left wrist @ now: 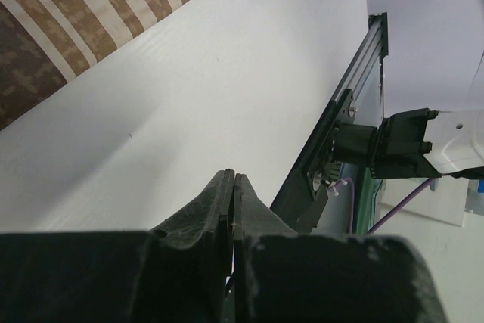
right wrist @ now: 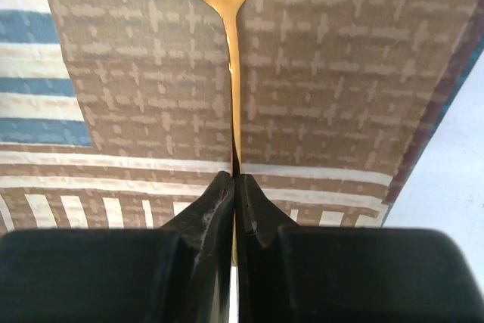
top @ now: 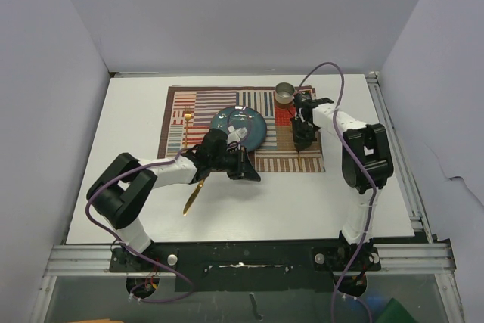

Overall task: Set the dinner table for one person
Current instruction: Adjust the spoon with the napkin.

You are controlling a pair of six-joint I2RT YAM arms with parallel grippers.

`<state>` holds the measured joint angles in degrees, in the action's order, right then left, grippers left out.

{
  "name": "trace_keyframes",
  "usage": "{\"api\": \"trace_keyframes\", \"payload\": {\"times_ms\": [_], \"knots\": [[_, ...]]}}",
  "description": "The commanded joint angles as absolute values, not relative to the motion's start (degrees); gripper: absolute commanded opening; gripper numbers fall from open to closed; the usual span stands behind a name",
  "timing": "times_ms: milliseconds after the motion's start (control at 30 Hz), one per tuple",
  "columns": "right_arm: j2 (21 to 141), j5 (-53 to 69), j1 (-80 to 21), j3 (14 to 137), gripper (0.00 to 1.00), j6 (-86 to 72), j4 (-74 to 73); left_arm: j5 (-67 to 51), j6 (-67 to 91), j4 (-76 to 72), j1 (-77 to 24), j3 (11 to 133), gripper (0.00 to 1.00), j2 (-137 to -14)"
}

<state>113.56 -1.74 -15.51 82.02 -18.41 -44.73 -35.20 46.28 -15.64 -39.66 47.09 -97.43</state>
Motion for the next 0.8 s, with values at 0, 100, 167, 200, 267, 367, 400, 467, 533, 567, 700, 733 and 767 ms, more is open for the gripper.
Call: {"api": "trace_keyframes", "payload": {"times_ms": [0, 100, 167, 200, 267, 367, 400, 467, 533, 567, 700, 733, 767], "knots": [[115.58, -0.65, -16.13, 86.44, 0.00, -17.82, -44.62, -35.08, 46.14, -17.38, -39.90, 49.75, 0.00, -97.29], [117.59, -0.34, -16.21, 88.74, 0.00, -17.32, -44.58, -35.00, 46.21, -17.19, -39.90, 49.60, 0.00, -96.96], [118.94, -0.20, -16.21, 89.78, 0.00, -16.70, -43.89, -34.78, 46.03, -16.95, -39.91, 49.57, 0.00, -96.62], [119.59, 0.08, -16.19, 90.44, 0.00, -16.44, -43.79, -34.63, 45.79, -16.59, -39.90, 49.64, 0.00, -96.45], [120.87, 0.45, -16.25, 91.83, 0.00, -15.94, -43.98, -34.33, 45.51, -15.94, -39.90, 49.76, 0.00, -96.23], [121.91, 1.03, -16.34, 93.37, 0.00, -15.74, -44.27, -34.28, 45.46, -15.82, -39.90, 49.83, 0.00, -96.31], [122.03, 1.24, -16.32, 93.69, 0.00, -15.67, -44.17, -34.28, 45.50, -15.82, -39.90, 49.81, 0.00, -96.33], [122.22, 1.79, -16.34, 94.26, 0.00, -15.54, -43.91, -34.19, 45.58, -15.91, -39.90, 49.75, 0.00, -96.48], [122.90, 2.61, -16.32, 95.59, 0.00, -15.30, -44.26, -34.19, 45.68, -16.12, -39.92, 49.83, 0.00, -96.71], [123.51, 3.02, -16.41, 96.36, 0.00, -15.11, -44.63, -34.26, 45.83, -16.23, -39.91, 49.86, 0.00, -96.87], [125.91, 5.25, -16.74, 99.02, 0.00, -14.28, -45.22, -34.10, 45.88, -16.43, -39.99, 49.75, 0.00, -97.06], [126.58, 5.74, -17.00, 99.84, 0.00, -13.98, -45.46, -34.04, 45.95, -16.50, -39.99, 49.79, 0.00, -97.19], [127.30, 6.13, -17.23, 100.71, 0.00, -13.80, -45.68, -33.97, 45.89, -16.52, -39.99, 49.83, 0.00, -97.28]]}}
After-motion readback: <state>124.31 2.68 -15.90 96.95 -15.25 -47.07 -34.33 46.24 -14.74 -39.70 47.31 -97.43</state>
